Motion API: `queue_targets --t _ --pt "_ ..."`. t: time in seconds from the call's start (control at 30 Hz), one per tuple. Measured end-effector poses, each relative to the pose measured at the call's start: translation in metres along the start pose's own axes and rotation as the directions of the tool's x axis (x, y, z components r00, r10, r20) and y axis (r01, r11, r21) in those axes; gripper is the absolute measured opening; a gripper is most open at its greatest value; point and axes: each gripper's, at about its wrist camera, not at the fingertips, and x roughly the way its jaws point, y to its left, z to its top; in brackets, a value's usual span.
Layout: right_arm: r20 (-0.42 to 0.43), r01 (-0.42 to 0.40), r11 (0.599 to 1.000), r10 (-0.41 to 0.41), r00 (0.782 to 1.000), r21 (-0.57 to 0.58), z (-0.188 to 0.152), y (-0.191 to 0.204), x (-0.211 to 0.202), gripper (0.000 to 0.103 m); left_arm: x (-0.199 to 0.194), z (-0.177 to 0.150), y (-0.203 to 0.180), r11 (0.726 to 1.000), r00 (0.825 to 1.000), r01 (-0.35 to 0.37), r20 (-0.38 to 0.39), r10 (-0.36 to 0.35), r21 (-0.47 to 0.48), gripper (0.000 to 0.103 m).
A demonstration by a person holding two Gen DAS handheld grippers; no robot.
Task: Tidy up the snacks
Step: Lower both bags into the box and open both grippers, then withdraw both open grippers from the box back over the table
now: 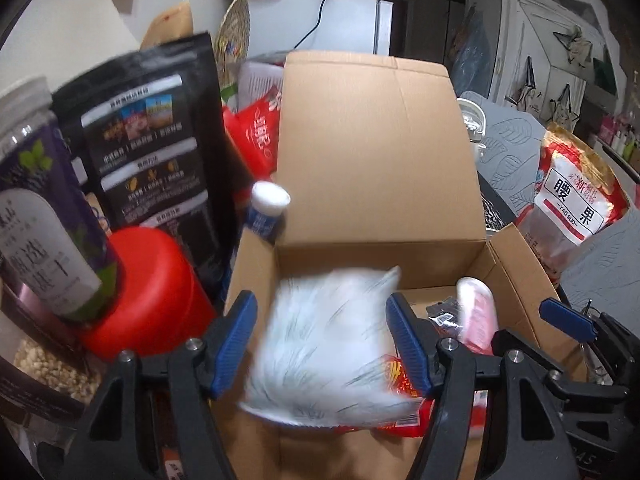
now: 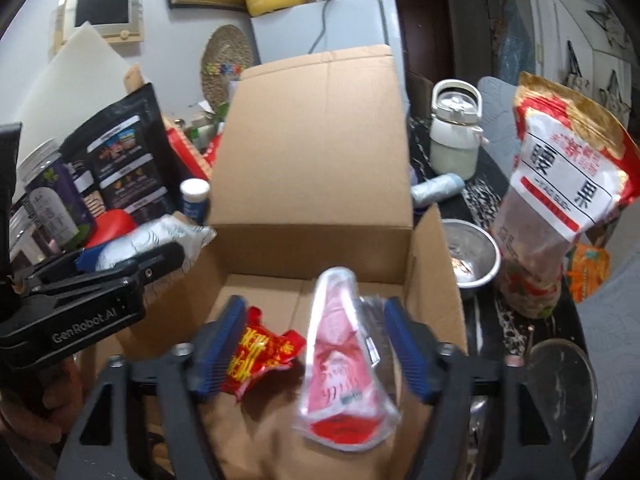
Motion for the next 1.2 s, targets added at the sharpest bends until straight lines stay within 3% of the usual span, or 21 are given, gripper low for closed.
queue_targets --t 0.27,0.43,0.7,1.2 --pt "-0.022 0.009 1.000 -0.008 1.000 0.007 -0.001 -0.005 0.000 0.080 0.008 -0.001 0.000 1.000 0.999 -0.010 -0.043 0.011 0.004 0.067" --pt "-0.023 0.014 1.000 -0.014 1.000 0.003 0.000 -0.003 -0.005 0.080 -0.001 0.002 0.000 1.000 1.000 0.006 -0.030 -0.006 0.005 0.067" --pt "0.005 0.038 0.999 -0.038 0.999 -0.004 0.003 0.007 -0.034 0.080 -0.040 -0.001 -0.001 1.000 1.000 0.004 0.024 -0.005 0.028 0.067" --pt "0.117 0.064 0.997 -0.059 0.991 -0.047 0.000 0.040 -0.126 0.080 -0.144 -0.012 0.013 1.000 0.988 -0.002 0.156 -0.001 0.018 0.067"
